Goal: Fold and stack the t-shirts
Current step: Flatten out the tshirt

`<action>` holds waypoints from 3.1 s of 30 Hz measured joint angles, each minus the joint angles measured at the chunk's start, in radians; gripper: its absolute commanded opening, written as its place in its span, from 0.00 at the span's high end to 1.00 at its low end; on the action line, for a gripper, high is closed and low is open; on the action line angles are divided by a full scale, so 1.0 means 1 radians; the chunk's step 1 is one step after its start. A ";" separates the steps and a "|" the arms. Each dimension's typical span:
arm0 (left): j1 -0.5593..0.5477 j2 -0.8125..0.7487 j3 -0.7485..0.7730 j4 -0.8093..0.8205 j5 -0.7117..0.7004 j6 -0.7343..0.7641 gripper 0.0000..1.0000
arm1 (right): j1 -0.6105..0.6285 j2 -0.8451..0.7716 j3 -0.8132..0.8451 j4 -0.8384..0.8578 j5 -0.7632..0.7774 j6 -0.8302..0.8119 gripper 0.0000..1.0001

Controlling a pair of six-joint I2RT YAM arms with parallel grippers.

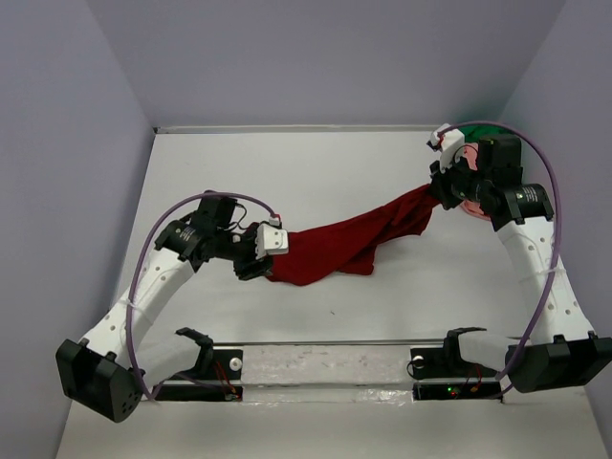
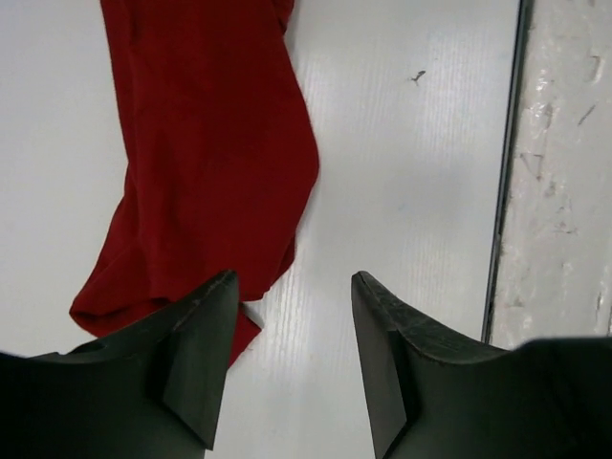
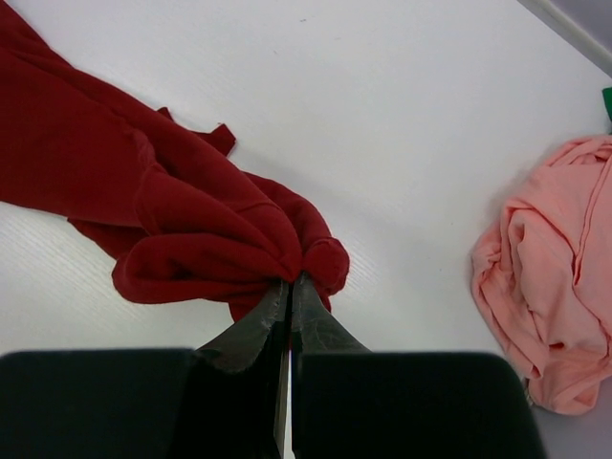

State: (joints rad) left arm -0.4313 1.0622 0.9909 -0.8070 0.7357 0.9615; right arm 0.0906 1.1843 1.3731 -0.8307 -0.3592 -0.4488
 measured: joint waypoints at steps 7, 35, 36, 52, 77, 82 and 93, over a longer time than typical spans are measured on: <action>0.000 -0.041 -0.101 0.142 -0.105 -0.061 0.36 | 0.000 0.002 -0.009 0.002 -0.002 0.001 1.00; 0.180 0.640 0.153 0.223 -0.074 0.073 0.58 | 0.000 0.123 -0.132 0.055 -0.017 0.008 1.00; 0.180 0.642 0.154 0.216 -0.072 0.078 0.58 | 0.000 0.130 -0.132 0.055 -0.017 0.008 1.00; 0.180 0.669 0.162 0.106 -0.059 0.161 1.00 | 0.000 0.144 -0.132 0.055 -0.015 0.008 1.00; 0.171 0.138 0.222 0.094 -0.110 0.020 1.00 | 0.000 0.164 -0.104 -0.028 -0.072 -0.006 1.00; 0.169 0.020 0.162 0.079 -0.156 -0.003 1.00 | 0.000 0.193 -0.104 -0.070 -0.069 -0.027 1.00; 0.169 -0.096 0.079 0.061 -0.191 -0.069 1.00 | 0.000 0.505 0.058 -0.077 -0.026 -0.023 1.00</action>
State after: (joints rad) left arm -0.2623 0.9665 1.0698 -0.7460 0.5449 0.8928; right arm 0.0906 1.6890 1.4315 -0.9077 -0.3847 -0.4721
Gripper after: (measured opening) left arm 0.022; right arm 0.020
